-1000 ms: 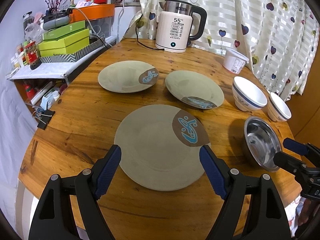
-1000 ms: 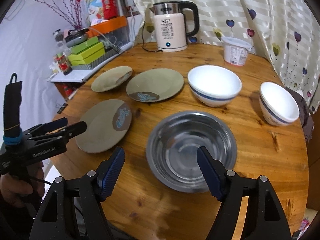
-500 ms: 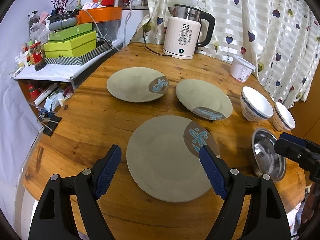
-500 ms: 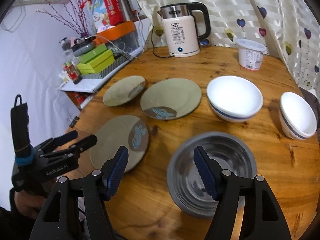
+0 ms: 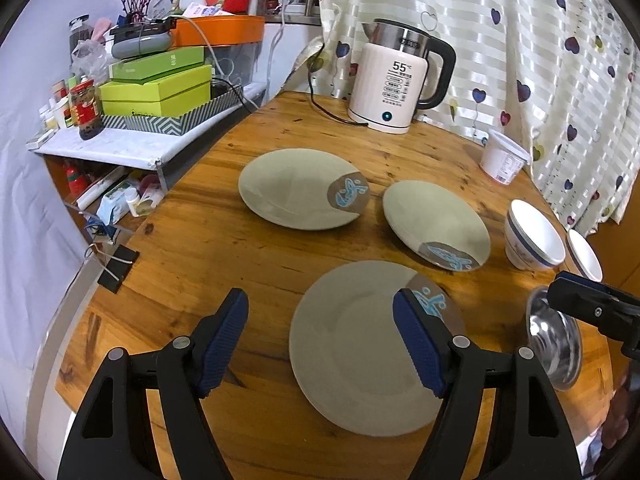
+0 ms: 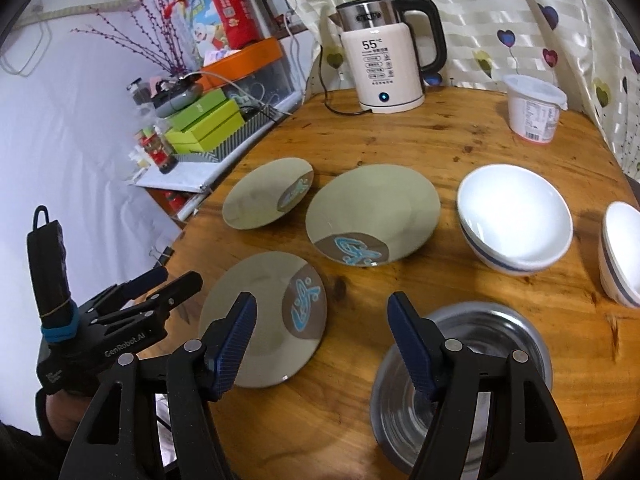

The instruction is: Organize plates and bowls

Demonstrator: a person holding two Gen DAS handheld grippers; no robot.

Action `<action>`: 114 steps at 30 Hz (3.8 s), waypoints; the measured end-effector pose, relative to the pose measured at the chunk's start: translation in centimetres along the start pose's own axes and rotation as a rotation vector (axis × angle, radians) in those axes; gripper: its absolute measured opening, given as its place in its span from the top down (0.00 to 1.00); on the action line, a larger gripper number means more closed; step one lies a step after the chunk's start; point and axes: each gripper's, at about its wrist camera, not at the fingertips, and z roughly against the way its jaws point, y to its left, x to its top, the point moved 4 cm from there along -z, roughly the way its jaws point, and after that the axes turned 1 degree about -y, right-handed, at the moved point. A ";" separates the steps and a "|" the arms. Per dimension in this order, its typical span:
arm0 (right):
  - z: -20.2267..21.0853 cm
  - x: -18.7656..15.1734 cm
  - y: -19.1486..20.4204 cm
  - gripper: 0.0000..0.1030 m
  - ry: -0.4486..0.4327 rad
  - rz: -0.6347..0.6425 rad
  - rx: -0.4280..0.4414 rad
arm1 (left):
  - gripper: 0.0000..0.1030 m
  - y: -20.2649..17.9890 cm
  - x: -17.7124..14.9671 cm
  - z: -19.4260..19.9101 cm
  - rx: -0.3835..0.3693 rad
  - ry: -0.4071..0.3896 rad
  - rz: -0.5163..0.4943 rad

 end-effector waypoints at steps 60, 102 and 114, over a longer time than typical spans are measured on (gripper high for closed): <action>-22.6 13.5 2.5 0.72 0.237 0.108 0.004 | 0.60 8.5 7.1 -13.1 -0.046 0.120 0.201; -14.2 8.9 3.7 0.83 0.211 0.052 0.003 | 0.73 5.2 5.1 -4.5 -0.089 0.069 0.136; -10.5 4.1 2.6 0.83 0.226 0.011 -0.019 | 0.73 2.7 1.2 -2.2 -0.104 0.110 0.105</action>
